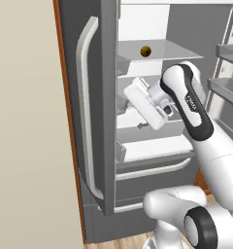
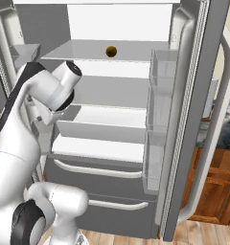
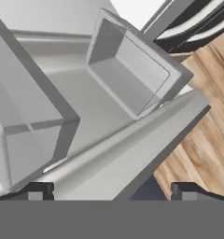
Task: Retrieve a lemon from the fridge and place it on the cutting board with the fish.
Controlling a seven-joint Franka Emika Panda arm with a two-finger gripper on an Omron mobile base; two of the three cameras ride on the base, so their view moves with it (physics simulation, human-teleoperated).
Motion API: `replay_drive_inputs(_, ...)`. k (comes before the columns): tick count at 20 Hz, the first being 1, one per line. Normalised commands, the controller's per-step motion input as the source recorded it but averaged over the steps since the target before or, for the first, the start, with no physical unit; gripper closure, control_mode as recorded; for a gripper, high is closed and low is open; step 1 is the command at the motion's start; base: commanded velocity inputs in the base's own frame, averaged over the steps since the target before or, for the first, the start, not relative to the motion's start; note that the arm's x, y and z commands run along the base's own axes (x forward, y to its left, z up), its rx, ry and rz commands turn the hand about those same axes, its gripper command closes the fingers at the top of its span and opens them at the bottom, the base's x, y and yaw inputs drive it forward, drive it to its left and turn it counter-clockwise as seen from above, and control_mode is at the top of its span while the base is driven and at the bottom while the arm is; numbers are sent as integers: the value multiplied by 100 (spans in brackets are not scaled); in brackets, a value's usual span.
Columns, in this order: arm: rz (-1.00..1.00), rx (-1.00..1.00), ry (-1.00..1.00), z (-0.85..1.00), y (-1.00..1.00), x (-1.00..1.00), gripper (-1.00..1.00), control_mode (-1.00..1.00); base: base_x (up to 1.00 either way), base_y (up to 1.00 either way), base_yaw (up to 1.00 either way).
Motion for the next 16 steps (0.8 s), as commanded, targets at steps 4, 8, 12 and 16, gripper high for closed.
replay_drive_inputs(4,-2,0,-5,0,43,0,-100,-100,0,0,0)
replay_drive_inputs(8,-3,0,-2,0,43,0,-100,-100,0,0,0)
replay_drive_inputs(12,-3,0,0,0,39,0,-100,-100,0,0,0)
replay_drive_inputs(16,-3,0,0,0,38,0,-100,-100,0,0,0)
